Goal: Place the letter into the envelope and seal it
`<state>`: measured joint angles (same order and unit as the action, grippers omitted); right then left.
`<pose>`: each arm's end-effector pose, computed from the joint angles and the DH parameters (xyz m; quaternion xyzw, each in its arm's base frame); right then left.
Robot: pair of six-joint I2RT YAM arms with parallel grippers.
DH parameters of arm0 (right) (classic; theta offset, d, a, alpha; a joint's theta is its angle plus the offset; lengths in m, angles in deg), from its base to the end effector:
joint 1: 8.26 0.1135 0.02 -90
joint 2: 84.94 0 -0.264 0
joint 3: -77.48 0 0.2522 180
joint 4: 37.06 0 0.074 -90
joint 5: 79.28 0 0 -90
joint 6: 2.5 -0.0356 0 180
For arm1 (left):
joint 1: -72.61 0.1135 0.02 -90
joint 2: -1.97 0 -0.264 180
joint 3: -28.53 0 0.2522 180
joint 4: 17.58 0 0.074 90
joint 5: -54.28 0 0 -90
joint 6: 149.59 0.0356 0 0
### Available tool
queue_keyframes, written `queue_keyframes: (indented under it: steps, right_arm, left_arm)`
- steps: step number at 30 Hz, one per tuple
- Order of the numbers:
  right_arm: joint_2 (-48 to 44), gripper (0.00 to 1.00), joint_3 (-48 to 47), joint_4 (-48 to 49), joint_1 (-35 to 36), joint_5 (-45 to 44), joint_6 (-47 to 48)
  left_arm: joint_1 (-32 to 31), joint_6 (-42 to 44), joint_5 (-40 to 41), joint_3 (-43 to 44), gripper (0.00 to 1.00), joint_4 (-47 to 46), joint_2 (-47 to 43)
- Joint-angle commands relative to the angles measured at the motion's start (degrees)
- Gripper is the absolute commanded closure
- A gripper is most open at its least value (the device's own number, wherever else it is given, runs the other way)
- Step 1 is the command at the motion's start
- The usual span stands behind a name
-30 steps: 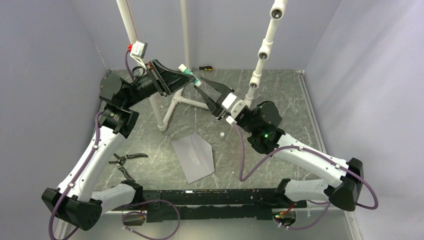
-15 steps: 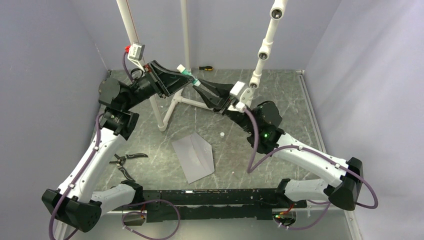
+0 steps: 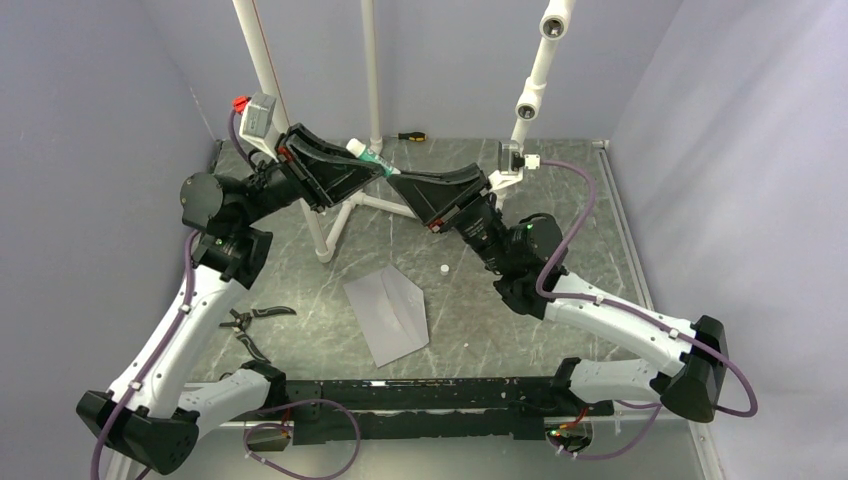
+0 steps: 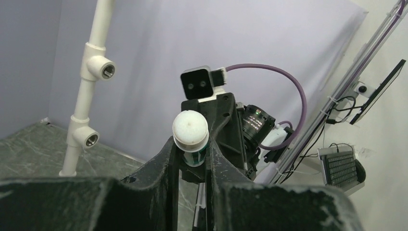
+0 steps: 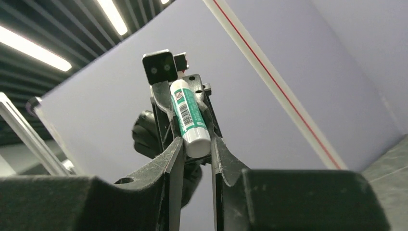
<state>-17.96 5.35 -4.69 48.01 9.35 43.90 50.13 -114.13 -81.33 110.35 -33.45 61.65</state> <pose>0.1422 0.2115 0.4459 -0.0381 0.4406 0.6830 0.5813 0.1735 -0.0993 0.4973 0.2233 0.4845 -0.6488 0.5426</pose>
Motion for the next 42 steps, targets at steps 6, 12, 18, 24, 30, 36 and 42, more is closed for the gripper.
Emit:
queue_keyframes:
  steps: [6,12,18,24,30,36,42]
  right_arm:
    - [-2.9,0.59,0.6,10.5,-1.1,-8.9,1.2]
    - [-6.0,0.22,2.3,7.6,-1.1,8.4,37.0]
    - [-6.7,0.23,-2.3,-9.3,-1.1,20.2,65.0]
    - [-4.0,0.32,-8.6,-21.4,-1.1,24.5,80.0]
    - [0.3,0.45,-12.1,-20.4,-1.1,23.1,84.8]
    - [2.9,0.54,-14.0,-18.0,-1.1,21.1,86.0]
    - [4.8,0.6,-15.7,-18.7,-1.1,19.2,87.9]
  left_arm:
    - [0.5,1.2,-4.0,-1.2,0.98,-6.4,-1.6]
    - [0.5,-0.8,-0.6,-0.6,0.98,-1.7,-1.1]
    - [0.5,-6.0,1.3,1.3,0.98,1.4,0.4]
    - [0.5,-10.6,0.1,4.5,0.98,6.5,2.4]
    - [0.5,-13.7,-1.8,5.8,0.98,7.2,3.2]
    - [0.5,-13.4,-2.7,6.0,0.98,7.0,3.2]
    - [0.5,-15.3,-3.4,4.7,0.98,2.8,3.5]
